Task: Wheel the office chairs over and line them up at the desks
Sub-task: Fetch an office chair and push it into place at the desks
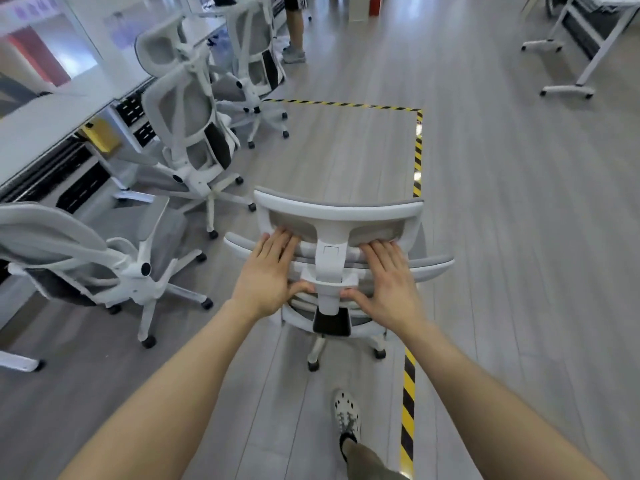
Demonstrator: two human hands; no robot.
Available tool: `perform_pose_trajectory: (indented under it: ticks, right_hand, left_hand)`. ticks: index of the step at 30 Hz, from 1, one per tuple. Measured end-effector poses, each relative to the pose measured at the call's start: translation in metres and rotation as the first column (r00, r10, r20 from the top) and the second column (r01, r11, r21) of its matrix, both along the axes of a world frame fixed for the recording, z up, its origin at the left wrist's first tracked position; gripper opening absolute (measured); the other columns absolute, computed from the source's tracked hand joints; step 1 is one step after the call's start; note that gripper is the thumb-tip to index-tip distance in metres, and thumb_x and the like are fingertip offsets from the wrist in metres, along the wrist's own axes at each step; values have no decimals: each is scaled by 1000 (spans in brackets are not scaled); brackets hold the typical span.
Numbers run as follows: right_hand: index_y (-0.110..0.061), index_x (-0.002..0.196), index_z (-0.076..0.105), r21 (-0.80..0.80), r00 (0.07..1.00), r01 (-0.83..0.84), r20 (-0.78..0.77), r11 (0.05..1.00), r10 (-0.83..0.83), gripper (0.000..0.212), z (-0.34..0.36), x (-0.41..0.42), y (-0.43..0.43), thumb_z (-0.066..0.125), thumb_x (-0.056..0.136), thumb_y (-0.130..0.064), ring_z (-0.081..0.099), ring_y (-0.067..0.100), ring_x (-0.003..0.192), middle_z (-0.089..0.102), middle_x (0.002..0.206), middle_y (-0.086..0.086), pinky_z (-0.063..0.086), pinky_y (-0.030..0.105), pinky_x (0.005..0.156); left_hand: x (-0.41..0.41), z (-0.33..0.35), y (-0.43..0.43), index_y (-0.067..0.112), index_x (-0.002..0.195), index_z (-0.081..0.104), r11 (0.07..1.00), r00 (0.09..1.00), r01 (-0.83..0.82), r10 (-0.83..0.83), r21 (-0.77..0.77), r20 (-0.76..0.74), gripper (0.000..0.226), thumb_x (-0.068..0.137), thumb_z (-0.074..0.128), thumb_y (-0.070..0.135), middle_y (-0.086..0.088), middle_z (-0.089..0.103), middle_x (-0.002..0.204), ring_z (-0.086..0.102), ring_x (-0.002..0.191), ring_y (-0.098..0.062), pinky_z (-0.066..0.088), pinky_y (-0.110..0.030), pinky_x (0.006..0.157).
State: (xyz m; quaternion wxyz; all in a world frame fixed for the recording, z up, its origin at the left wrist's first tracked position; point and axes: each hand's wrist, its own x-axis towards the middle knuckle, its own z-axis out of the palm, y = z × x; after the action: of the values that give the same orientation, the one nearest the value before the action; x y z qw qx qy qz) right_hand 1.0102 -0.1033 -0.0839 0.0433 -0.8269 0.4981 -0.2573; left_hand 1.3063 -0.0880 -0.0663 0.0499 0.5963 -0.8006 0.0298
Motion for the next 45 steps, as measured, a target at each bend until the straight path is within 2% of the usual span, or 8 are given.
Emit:
perform_pose_trajectory:
  ticks: [7, 11, 15, 21, 26, 33, 40, 45]
  right_hand:
    - [-20, 158, 46, 103, 999, 8, -55, 995, -3, 97, 17, 51, -196, 68, 86, -80, 37, 27, 158, 49, 161, 2, 16, 48, 140]
    - [-19, 160, 43, 95, 998, 11, -68, 995, -4, 100, 17, 74, -295, 66, 86, -83, 35, 29, 160, 47, 165, 4, 16, 49, 140]
    - [-20, 159, 46, 86, 997, 31, -75, 996, -24, 100, 16, 100, -402, 56, 86, -87, 37, 28, 159, 48, 164, 3, 19, 49, 139]
    - [-20, 153, 51, 144, 996, 86, -35, 986, -82, 98, 27, 140, -551, 82, 77, -74, 40, 27, 155, 53, 157, 1, 23, 48, 137]
    - [-19, 155, 52, 191, 993, 117, -15, 975, -116, 93, 34, 162, -664, 88, 80, -61, 35, 26, 157, 51, 161, 3, 9, 35, 137]
    - [-21, 154, 53, 155, 988, 143, 29, 978, -150, 93, 25, 174, -824, 90, 77, -60, 37, 25, 157, 52, 159, 1, 11, 40, 139]
    - [-20, 160, 47, 158, 985, 165, 14, 973, -170, 95, 26, 167, -980, 85, 83, -63, 29, 25, 163, 46, 166, 3, -3, 37, 138]
    - [-21, 162, 43, 185, 982, 190, -38, 964, -186, 97, 29, 157, -1084, 83, 85, -65, 27, 26, 165, 43, 170, 4, 3, 45, 141]
  left_hand:
    - [32, 23, -188, 6, 172, 29, 988, 992, -121, 122, 96, -8, 137, 78, 17, 105, -19, 24, 180, 15, 171, -33, 11, -51, 141]
    - [52, 25, -284, 9, 173, 26, 987, 990, -135, 137, 88, -16, 121, 84, 44, 90, -16, 21, 181, 12, 171, -31, 8, -47, 141]
    - [85, 18, -392, 12, 170, 32, 994, 994, -105, 105, 8, -28, 115, 86, 53, 87, -16, 30, 178, 20, 170, -32, 15, -50, 140]
    - [114, 28, -553, 13, 172, 27, 994, 996, -92, 92, 52, 11, 117, 86, 51, 88, -13, 26, 179, 13, 171, -30, 10, -49, 141]
    - [124, 43, -679, 14, 175, 13, 987, 990, -107, 95, 123, 103, 116, 93, 61, 80, -10, 15, 183, 2, 172, -27, 4, -47, 141]
    - [150, 36, -847, 13, 173, 25, 999, 994, -30, 25, 43, 104, 120, 84, 38, 94, -11, 28, 178, 16, 170, -30, 13, -51, 140]
    - [140, 44, -1007, 17, 171, 30, 999, 995, -29, 25, 40, 96, 118, 84, 48, 94, -11, 31, 178, 22, 168, -32, 14, -52, 140]
    - [127, 44, -1111, 16, 170, 32, 998, 998, -29, 27, 48, 50, 118, 82, 49, 93, -12, 33, 176, 23, 168, -33, 16, -52, 140]
